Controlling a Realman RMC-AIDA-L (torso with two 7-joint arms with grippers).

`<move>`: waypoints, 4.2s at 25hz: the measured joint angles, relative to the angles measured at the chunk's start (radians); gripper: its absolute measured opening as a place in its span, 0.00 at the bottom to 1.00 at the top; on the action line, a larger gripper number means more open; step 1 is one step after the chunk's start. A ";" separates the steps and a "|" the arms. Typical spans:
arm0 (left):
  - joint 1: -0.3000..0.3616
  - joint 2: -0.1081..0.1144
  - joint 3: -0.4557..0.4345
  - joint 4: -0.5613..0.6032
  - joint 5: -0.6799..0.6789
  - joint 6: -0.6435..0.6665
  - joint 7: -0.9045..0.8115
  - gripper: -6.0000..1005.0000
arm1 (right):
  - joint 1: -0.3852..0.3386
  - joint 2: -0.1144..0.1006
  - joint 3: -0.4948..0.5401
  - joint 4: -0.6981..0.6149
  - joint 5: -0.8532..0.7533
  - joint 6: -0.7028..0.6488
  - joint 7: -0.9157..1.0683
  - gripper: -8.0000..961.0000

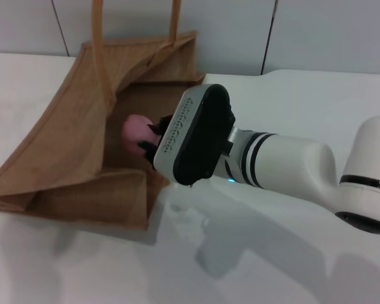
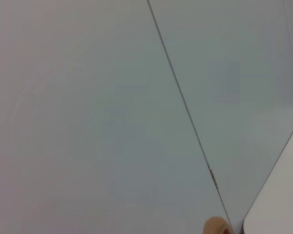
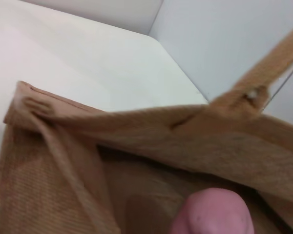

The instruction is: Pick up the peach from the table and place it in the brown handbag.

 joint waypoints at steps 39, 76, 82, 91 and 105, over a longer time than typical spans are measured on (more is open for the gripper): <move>0.001 0.002 0.093 0.001 -0.016 0.051 -0.038 0.11 | 0.007 0.005 -0.030 0.031 0.000 -0.053 0.000 0.61; 0.122 0.007 -0.023 -0.363 -0.218 0.168 0.107 0.32 | -0.117 -0.022 0.556 0.051 -0.249 0.082 -0.010 0.71; 0.119 0.008 -0.023 -0.449 -0.347 0.162 0.177 0.47 | -0.118 -0.018 0.564 0.052 -0.249 0.079 -0.010 0.71; 0.233 0.003 -0.024 -0.614 -0.722 0.212 0.563 0.59 | -0.197 -0.003 0.628 0.049 -0.238 -0.087 -0.001 0.71; 0.289 0.001 -0.028 -1.066 -1.348 0.325 1.148 0.58 | -0.330 0.001 0.706 0.192 -0.234 -0.497 0.044 0.71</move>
